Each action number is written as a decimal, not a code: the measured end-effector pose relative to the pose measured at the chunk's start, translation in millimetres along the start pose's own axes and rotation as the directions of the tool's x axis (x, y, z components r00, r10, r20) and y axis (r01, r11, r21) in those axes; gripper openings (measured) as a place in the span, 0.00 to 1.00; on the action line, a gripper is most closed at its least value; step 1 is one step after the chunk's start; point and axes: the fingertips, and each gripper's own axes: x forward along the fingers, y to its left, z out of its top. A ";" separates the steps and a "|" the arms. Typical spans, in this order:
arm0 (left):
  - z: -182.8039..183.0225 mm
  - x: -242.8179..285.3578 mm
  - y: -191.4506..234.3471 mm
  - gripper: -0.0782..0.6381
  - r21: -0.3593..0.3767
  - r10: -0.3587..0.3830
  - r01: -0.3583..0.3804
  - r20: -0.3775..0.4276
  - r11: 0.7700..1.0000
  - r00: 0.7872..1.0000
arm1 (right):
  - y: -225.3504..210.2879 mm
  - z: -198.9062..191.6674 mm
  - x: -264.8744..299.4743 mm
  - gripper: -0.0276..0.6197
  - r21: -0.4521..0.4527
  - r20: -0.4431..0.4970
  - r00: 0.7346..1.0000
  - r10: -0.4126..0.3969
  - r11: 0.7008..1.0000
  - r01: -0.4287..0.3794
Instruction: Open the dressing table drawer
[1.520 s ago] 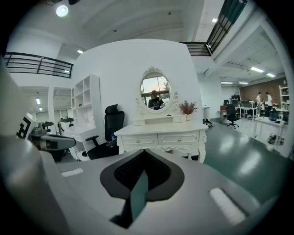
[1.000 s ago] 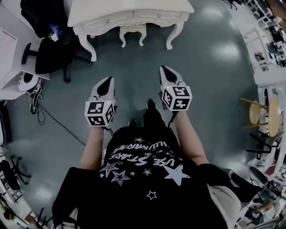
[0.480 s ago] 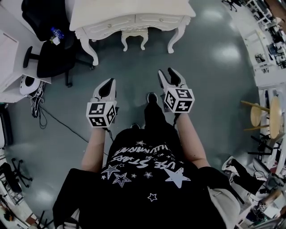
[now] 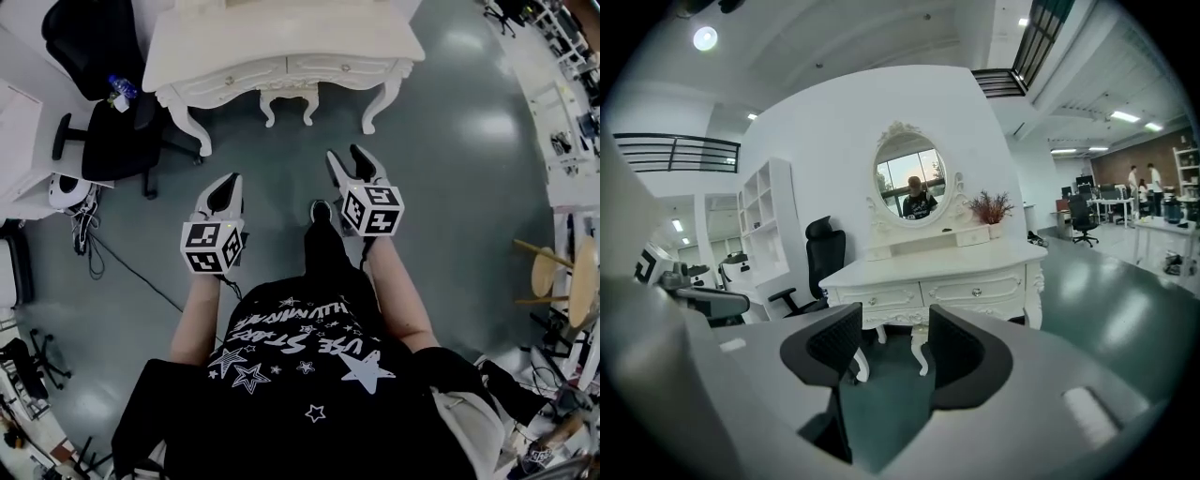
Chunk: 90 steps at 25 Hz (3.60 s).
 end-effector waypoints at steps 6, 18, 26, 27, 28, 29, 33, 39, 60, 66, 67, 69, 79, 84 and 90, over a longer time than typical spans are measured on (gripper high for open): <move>44.3 86.1 13.4 0.11 0.003 0.056 -0.056 0.008 0.998 0.998 | -60.7 47.3 79.0 0.43 -0.003 -0.012 0.998 0.056 0.998 -0.056; 116.3 227.0 19.1 0.11 -0.014 0.118 -0.118 0.038 0.993 0.992 | -158.8 118.4 188.2 0.43 -0.023 -0.038 0.992 0.123 0.992 -0.124; 131.2 263.8 16.0 0.11 -0.021 0.122 -0.121 0.026 0.992 0.992 | -187.6 132.1 221.4 0.42 0.000 -0.046 0.991 0.128 0.992 -0.128; 132.1 268.1 18.1 0.11 -0.022 0.121 -0.121 0.023 0.992 0.992 | -189.4 133.1 224.7 0.42 0.004 -0.045 0.991 0.125 0.992 -0.125; 132.8 273.3 20.4 0.11 -0.024 0.118 -0.118 0.020 0.993 0.993 | -191.7 133.9 228.4 0.42 0.010 -0.044 0.992 0.121 0.993 -0.120; 133.6 279.5 22.5 0.11 -0.026 0.113 -0.112 0.018 0.993 0.993 | -194.2 134.4 232.3 0.42 0.016 -0.044 0.992 0.116 0.993 -0.115; 139.1 313.8 34.2 0.11 -0.028 0.084 -0.083 0.010 0.996 0.996 | -206.4 139.9 253.4 0.41 0.021 -0.046 0.995 0.094 0.995 -0.093; 161.8 379.2 55.2 0.11 -0.007 0.024 -0.024 0.006 1.000 1.000 | -235.5 159.6 302.8 0.41 0.023 -0.053 0.998 0.043 0.999 -0.042; 223.2 573.8 143.3 0.11 -0.008 -0.147 0.147 -0.090 0.989 0.985 | -322.6 213.5 483.4 0.38 -0.024 -0.136 0.969 -0.206 0.979 0.204; 224.4 604.4 155.3 0.11 -0.017 -0.186 0.185 -0.116 0.983 0.976 | -346.3 211.2 518.3 0.38 -0.052 -0.175 0.944 -0.280 0.960 0.275; 223.3 607.8 156.4 0.11 -0.021 -0.192 0.191 -0.122 0.981 0.974 | -349.1 209.8 522.2 0.38 -0.056 -0.182 0.940 -0.288 0.958 0.282; 221.3 613.5 157.6 0.11 -0.027 -0.204 0.202 -0.131 0.979 0.970 | -353.8 207.0 529.8 0.38 -0.066 -0.196 0.935 -0.297 0.955 0.290; 214.4 622.2 170.2 0.11 -0.053 -0.215 0.210 -0.151 0.976 0.965 | -366.1 203.0 553.6 0.32 -0.063 -0.209 0.920 -0.332 0.943 0.327; 212.1 622.5 176.0 0.11 -0.060 -0.209 0.202 -0.155 0.977 0.966 | -367.1 202.1 555.7 0.25 -0.087 -0.212 0.916 -0.341 0.940 0.329; 211.7 622.1 173.1 0.11 -0.059 -0.205 0.198 -0.153 0.978 0.967 | -367.5 201.8 555.6 0.24 -0.102 -0.229 0.912 -0.340 0.940 0.324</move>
